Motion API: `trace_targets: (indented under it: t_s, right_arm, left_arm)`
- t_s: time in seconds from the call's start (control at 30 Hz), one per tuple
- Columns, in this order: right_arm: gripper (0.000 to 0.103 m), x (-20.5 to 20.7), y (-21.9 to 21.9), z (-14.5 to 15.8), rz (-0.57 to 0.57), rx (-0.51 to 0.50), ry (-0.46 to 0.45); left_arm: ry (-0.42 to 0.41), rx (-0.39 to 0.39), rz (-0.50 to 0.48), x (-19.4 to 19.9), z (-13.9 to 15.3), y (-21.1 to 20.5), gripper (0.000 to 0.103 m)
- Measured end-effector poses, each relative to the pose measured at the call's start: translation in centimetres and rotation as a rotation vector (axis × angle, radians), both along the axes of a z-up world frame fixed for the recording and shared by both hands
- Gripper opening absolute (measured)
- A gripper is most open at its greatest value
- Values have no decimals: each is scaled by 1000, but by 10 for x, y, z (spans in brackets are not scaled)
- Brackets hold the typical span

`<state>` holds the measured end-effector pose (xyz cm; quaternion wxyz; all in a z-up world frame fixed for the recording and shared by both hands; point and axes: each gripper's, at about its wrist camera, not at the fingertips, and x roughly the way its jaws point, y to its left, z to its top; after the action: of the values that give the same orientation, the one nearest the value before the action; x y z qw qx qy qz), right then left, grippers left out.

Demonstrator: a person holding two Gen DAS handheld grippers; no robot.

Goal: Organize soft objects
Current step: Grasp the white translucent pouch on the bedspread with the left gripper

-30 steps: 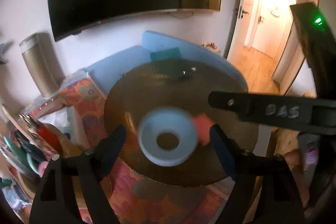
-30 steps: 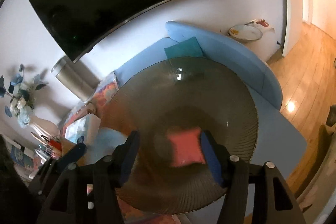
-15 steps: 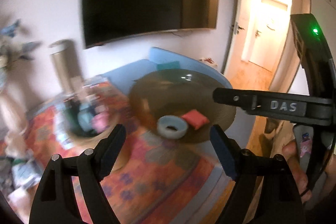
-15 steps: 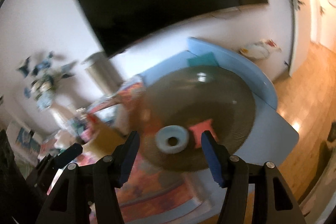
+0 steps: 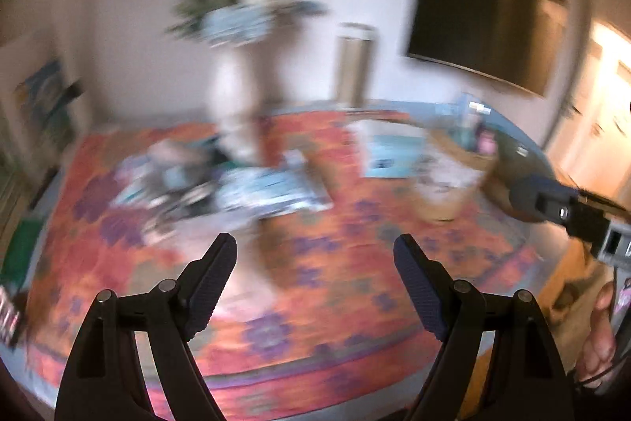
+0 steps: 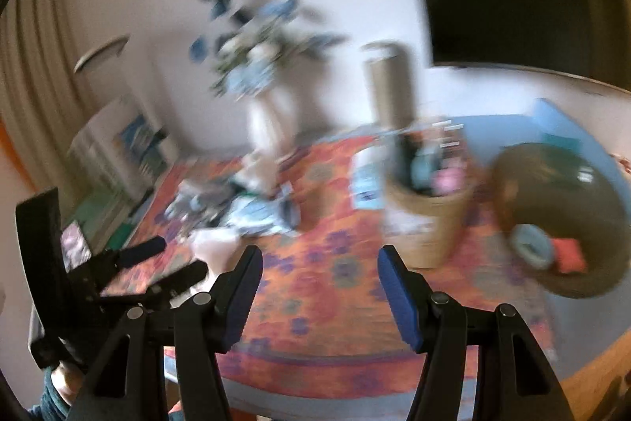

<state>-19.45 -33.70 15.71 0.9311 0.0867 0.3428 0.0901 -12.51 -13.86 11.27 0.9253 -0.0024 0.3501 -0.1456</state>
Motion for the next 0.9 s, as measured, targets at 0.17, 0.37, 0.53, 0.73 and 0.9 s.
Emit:
trace_targets:
  t_s: [0.17, 0.37, 0.53, 0.73, 0.9]
  right_arm:
    - [59, 46, 56, -23, 123, -76, 55]
    - [59, 94, 97, -44, 263, -163, 94]
    - [59, 120, 113, -61, 364, -236, 121]
    - [59, 146, 132, -81, 494, -375, 94]
    - [59, 168, 149, -101, 566, -535, 41]
  left_arm:
    - [57, 4, 79, 11, -21, 47, 83]
    - [139, -13, 118, 26, -49, 56, 85]
    - [183, 9, 130, 40, -68, 47, 85]
    - [226, 12, 158, 56, -87, 48, 85]
    - [252, 10, 135, 64, -95, 42, 85]
